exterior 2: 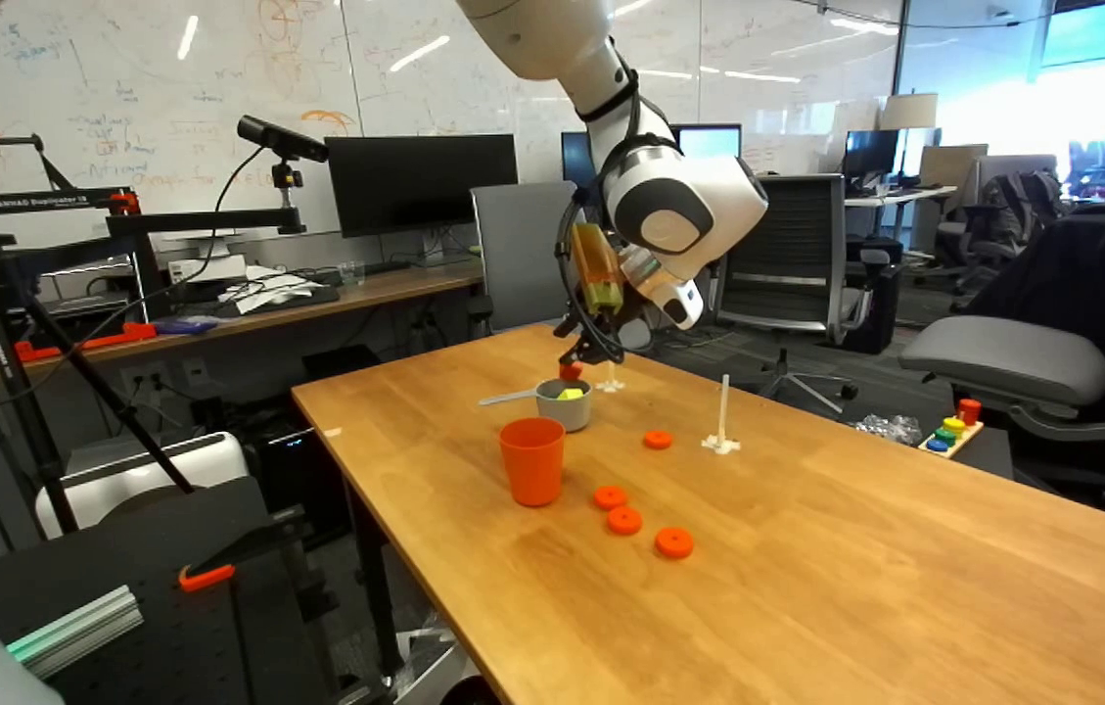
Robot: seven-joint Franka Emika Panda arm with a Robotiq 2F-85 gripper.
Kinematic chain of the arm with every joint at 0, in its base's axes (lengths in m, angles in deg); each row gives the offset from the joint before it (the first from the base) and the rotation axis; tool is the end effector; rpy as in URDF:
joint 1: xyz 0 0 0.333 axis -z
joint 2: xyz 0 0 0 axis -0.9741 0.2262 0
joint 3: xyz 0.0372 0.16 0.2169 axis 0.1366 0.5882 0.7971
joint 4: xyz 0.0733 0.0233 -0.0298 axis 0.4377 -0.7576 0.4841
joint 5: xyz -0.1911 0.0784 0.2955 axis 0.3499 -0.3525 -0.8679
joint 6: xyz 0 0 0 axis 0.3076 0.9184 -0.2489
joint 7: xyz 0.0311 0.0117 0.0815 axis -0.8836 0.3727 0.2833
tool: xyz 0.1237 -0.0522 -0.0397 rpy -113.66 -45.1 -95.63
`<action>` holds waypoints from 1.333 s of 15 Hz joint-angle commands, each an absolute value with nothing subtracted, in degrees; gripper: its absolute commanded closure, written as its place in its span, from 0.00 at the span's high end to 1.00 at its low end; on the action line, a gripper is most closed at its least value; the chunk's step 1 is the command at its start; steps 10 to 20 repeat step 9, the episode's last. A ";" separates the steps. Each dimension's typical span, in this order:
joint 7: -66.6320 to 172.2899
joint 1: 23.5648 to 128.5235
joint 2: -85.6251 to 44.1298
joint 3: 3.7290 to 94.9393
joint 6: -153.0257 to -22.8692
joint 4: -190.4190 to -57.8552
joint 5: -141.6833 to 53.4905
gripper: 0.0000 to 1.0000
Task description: Put the square toys into the grey object.
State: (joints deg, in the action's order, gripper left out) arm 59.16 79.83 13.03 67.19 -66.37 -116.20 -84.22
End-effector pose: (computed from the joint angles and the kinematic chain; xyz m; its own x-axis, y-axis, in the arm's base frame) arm 0.6021 0.1611 0.1297 0.9007 -0.0392 -0.4327 -0.3151 -0.7447 -0.5884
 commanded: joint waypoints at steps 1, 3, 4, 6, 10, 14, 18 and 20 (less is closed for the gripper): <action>59.06 79.19 15.57 66.75 -63.64 -112.12 -85.52 0.86; 58.92 79.55 15.83 66.73 -63.02 -111.53 -85.58 1.00; 59.09 79.79 15.62 66.68 -62.84 -111.59 -85.64 1.00; 57.92 80.21 14.62 65.85 -63.25 -112.12 -85.85 1.00; 58.95 79.64 15.04 65.37 -64.66 -112.69 -85.08 1.00; 58.95 79.64 15.04 65.37 -64.66 -112.69 -85.08 1.00; 58.95 79.64 15.04 65.37 -64.66 -112.69 -85.08 1.00; 58.95 79.64 15.04 65.37 -64.66 -112.69 -85.08 1.00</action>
